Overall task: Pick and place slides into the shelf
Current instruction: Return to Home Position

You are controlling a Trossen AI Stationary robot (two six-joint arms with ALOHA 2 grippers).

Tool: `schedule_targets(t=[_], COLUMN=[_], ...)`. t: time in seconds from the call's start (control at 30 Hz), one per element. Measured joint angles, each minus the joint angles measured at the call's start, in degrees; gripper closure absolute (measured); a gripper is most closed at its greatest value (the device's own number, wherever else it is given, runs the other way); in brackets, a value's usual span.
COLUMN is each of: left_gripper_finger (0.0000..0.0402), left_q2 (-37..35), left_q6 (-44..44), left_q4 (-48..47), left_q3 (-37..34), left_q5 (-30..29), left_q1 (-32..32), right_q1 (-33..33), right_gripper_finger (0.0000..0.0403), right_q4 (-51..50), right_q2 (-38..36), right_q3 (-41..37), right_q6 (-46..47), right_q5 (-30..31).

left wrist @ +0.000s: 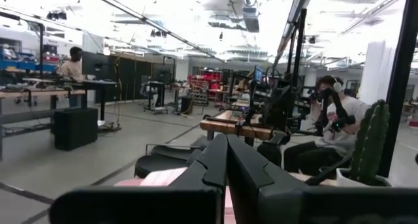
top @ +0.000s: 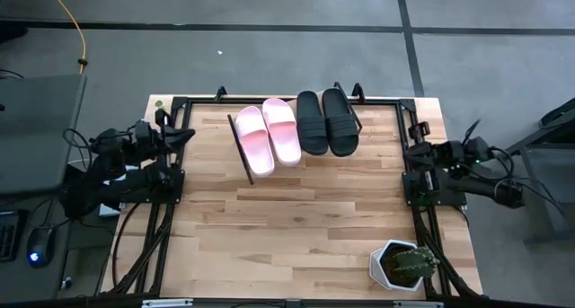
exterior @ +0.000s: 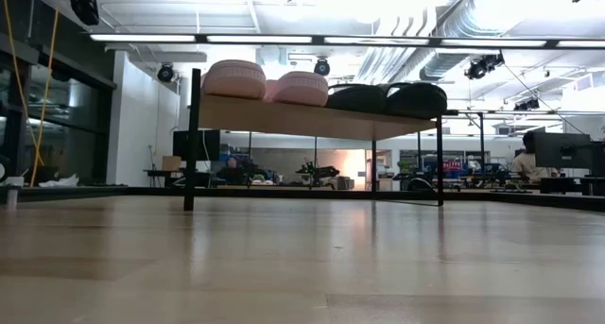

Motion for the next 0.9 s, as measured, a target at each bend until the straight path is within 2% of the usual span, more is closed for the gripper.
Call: schedule_targets(t=[0.3,0.47,0.9], left_gripper_finger=[0.0402,0.0402,0.0402], left_q2=[0.0,0.0,0.0], left_q6=[-2.5,-3.7,-11.2], left_q4=[7.5,9.8,27.1], left_q3=[-6.3,-9.1,-22.1], left_q5=[0.5,1.0,6.3], left_q1=[0.0,0.0,0.0], right_q1=[2.5,3.4,6.6], right_gripper_finger=[0.0403,0.0403,0.0403], right_q4=[9.6,11.3,12.9], right_q2=[0.0,0.0,0.0], right_q3=[-7.3,-9.4,-11.8], right_q6=[0.0,0.9,0.9], right_q5=[1.3,1.4,4.8])
